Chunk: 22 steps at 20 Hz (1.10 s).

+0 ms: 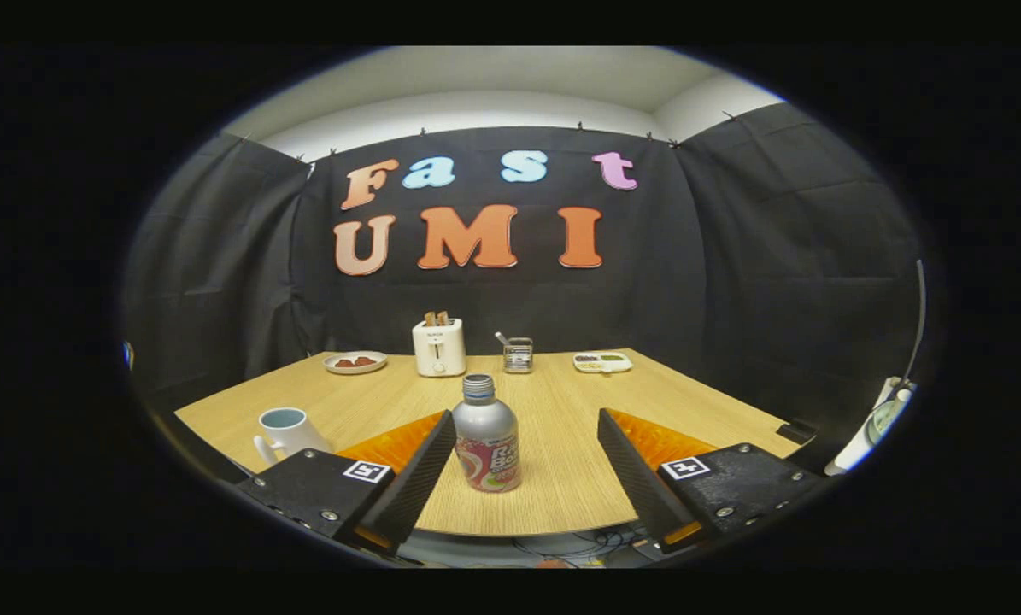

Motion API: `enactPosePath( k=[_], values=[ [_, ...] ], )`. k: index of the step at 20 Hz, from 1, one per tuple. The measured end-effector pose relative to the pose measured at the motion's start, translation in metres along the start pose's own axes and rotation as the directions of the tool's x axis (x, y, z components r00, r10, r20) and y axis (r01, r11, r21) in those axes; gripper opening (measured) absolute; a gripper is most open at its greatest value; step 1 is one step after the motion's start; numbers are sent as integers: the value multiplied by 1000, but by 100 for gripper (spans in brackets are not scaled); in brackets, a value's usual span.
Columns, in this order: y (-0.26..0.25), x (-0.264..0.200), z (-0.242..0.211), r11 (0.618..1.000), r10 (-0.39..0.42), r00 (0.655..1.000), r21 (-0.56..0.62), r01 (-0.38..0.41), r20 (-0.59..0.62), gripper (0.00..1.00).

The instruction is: Take the bottle from table, then pour the juice into the cup, finally place the bottle on the coaster

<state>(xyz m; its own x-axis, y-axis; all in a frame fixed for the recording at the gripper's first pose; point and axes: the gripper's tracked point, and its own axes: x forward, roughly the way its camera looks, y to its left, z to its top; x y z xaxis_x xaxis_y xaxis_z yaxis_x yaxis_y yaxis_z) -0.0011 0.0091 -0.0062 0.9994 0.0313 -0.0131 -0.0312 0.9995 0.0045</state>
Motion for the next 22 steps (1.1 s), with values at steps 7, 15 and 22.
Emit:
enactPosePath(
  k=[7, 15, 22],
  values=[
    [7, -1, -2, 1000, 16, 1000, -18, -16, -3, 99],
    [38, 4, -23, 994, 100, 994, -49, -102, -39, 99],
    [39, 43, -71, 994, 78, 990, -67, -86, -115, 99]
  ],
)
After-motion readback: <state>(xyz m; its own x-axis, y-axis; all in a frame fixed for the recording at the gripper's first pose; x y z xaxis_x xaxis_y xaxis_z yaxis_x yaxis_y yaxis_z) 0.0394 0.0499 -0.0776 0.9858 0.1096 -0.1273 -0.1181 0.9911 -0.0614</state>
